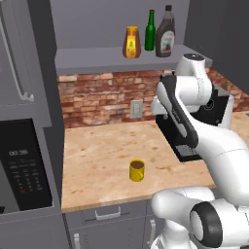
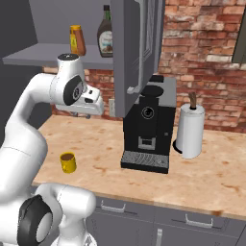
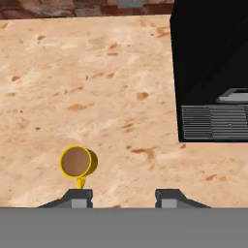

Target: Pick the syrup bottle and honey bottle from the cabinet and place them next to the mug.

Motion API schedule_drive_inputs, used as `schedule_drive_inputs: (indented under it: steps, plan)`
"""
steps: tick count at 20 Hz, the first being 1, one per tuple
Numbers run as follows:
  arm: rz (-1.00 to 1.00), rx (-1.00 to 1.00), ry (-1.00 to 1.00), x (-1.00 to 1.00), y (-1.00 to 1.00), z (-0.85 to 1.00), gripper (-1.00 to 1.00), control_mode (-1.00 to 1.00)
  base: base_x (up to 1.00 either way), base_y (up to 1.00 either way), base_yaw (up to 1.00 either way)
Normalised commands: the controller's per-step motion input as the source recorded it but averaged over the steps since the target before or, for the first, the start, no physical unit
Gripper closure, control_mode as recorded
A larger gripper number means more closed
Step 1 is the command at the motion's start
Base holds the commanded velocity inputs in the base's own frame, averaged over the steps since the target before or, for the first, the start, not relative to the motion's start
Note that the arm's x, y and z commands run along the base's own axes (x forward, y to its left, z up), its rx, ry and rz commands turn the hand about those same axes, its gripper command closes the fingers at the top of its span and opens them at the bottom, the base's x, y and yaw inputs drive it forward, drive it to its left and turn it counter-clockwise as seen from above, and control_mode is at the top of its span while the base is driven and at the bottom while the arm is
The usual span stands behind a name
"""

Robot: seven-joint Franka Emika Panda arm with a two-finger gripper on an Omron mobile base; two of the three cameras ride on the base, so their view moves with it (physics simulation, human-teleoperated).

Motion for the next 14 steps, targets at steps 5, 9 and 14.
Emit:
schedule_drive_inputs:
  steps: [5,9,14]
  plan:
    - [0.00,0.00,-0.10,-0.38,0.20,0.05,-1.00,-1.00,0.00,0.00,0.00]
    - [0.00,0.00,-0.37,-0.68,0.26,0.46,-1.00,-1.00,0.00,0.00,0.00]
    - [0.00,0.00,-0.42,-0.18,0.61,0.86,-1.00,-1.00,0.00,0.00,0.00]
